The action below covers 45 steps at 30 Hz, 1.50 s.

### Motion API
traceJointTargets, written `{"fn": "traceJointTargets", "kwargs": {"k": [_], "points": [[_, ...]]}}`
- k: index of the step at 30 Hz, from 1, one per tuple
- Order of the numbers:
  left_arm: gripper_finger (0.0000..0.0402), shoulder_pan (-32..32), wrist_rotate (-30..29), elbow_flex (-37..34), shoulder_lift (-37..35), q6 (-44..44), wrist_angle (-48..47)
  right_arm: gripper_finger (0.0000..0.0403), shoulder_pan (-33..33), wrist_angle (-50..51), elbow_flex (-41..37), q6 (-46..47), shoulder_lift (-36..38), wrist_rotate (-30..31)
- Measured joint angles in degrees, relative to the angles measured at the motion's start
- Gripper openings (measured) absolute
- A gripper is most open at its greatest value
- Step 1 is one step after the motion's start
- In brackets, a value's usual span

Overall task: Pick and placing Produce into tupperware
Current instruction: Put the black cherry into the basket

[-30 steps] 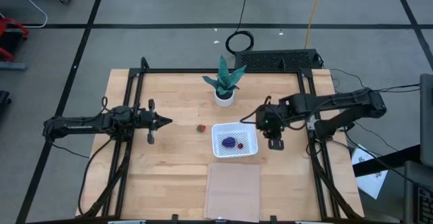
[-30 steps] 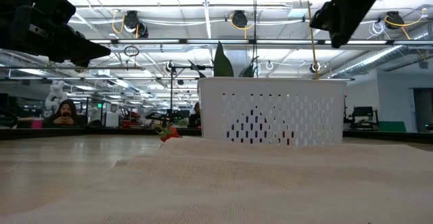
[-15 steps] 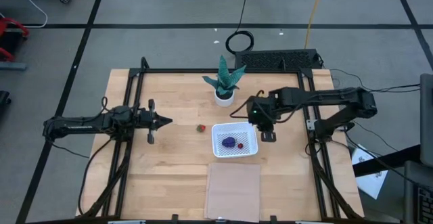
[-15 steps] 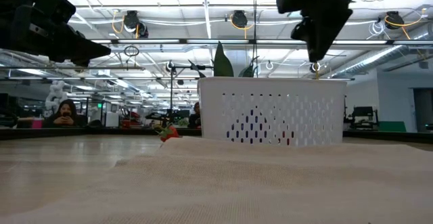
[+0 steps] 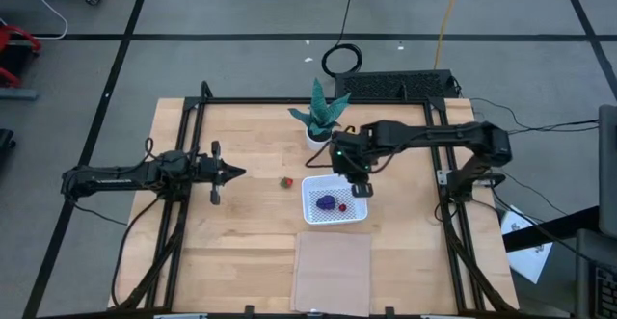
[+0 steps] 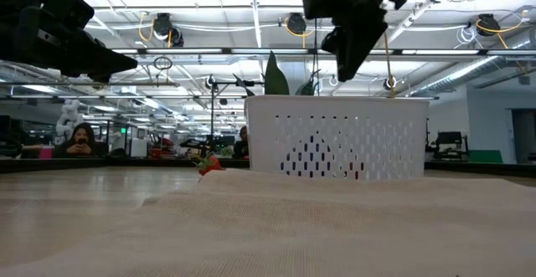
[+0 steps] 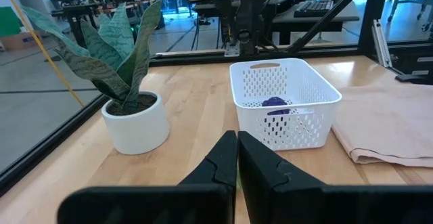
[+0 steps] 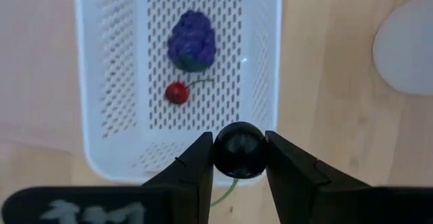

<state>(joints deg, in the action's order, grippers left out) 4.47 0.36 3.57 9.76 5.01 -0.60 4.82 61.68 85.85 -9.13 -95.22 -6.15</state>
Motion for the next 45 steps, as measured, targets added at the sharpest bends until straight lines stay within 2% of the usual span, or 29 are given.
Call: {"fn": "traceJointTargets", "kwargs": {"k": [16,27,33,45], "points": [[0.0017,0.00,-0.44,0.00,-0.02,-0.44,-0.88,0.0100,-1.58,-4.80,0.34,-10.38,-7.77,-0.11],[0.0017,0.00,-0.46,0.00,-0.01,-0.41,-1.03,0.0100,-2.62,-9.62,-3.85,-20.32,-7.64,-0.09],[0.0017,0.00,-0.46,0.00,0.00,-0.39,-1.09,0.0100,-3.09,-13.27,-7.61,-20.65,-7.67,-0.10],[0.0017,0.00,-0.46,0.00,-0.02,-0.28,-1.11,0.0100,-4.20,-18.28,-10.36,-22.43,-7.97,-0.13]]}}
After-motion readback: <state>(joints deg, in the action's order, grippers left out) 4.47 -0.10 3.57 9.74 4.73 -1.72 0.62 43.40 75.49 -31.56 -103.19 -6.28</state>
